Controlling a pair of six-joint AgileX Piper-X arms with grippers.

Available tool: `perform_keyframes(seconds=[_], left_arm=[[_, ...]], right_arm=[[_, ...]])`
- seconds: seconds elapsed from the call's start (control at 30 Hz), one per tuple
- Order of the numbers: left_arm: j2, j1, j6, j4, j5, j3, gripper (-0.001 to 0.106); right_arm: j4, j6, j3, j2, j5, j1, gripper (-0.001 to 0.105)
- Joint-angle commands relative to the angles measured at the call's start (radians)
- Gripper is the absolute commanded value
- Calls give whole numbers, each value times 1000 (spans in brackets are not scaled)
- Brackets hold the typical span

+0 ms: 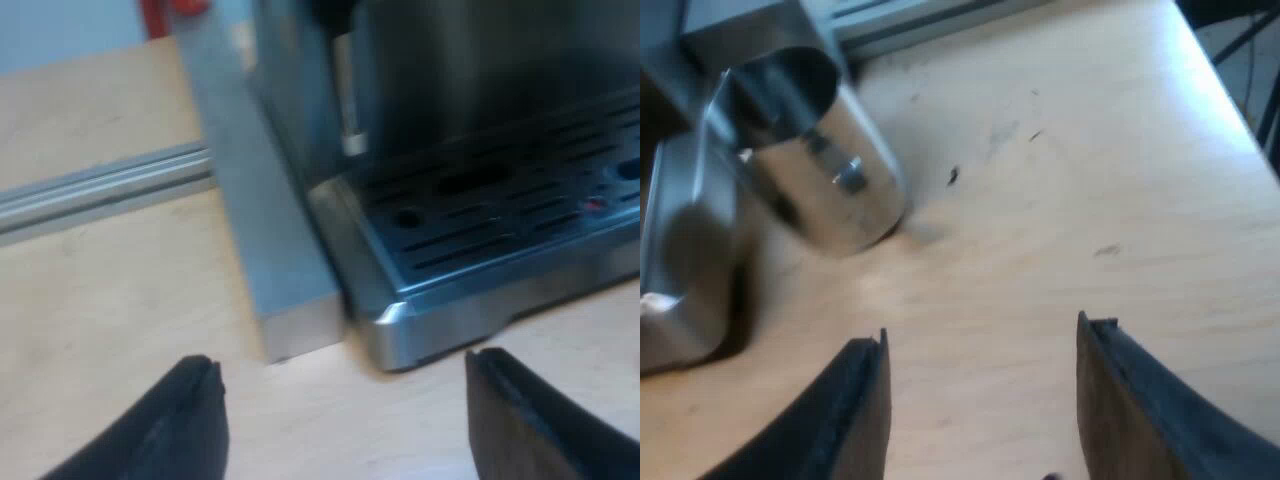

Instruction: Put the handle in the coffee machine

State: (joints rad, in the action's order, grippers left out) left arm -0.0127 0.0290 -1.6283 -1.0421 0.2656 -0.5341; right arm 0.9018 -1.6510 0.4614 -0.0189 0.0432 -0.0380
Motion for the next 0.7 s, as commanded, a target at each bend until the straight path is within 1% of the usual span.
perform_keyframes(seconds=[0.03, 0.07, 0.13, 0.17, 0.23, 0.27, 0.3, 0.37, 0.4, 0.43, 0.53, 0.57, 0.6, 0.63, 0.7], left_arm=[[-1, 10, 8, -9, 79, -38, 68], [8, 9, 8, -9, 91, -43, 70], [56, 9, 8, -9, 128, -62, 71], [73, 9, 11, -9, 142, -67, 71], [118, 12, 22, -9, 189, -80, 71], [127, 12, 25, -9, 202, -81, 71], [131, 11, 27, -9, 209, -82, 71], [140, 11, 34, -9, 230, -84, 71], [175, 11, 48, -9, 272, -89, 71], [242, 11, 86, -13, 349, -96, 71], [288, 11, 152, -33, 378, -101, 71], [288, 11, 152, -33, 378, -101, 71], [323, 11, 206, -58, 403, -104, 71], [337, 11, 224, -67, 415, -104, 71], [363, 14, 245, -77, 427, -104, 71]], right_arm=[[83, -61, 81, -65, 86, -3, 46], [104, -70, 94, -74, 105, -3, 46], [161, -124, 144, -126, 162, -3, 46], [173, -135, 157, -141, 171, -3, 46], [251, -198, 214, -204, 214, -3, 46], [265, -215, 224, -215, 225, -3, 46], [303, -235, 251, -249, 253, 0, 46], [333, -231, 284, -289, 293, 19, 46], [348, -231, 306, -319, 314, 39, 46], [365, -231, 329, -350, 324, 64, 46], [401, -239, 370, -410, 328, 120, 46], [413, -239, 386, -435, 328, 147, 46], [422, -239, 400, -464, 328, 181, 46], [422, -239, 411, -492, 328, 219, 46], [422, -239, 413, -492, 328, 219, 46]])
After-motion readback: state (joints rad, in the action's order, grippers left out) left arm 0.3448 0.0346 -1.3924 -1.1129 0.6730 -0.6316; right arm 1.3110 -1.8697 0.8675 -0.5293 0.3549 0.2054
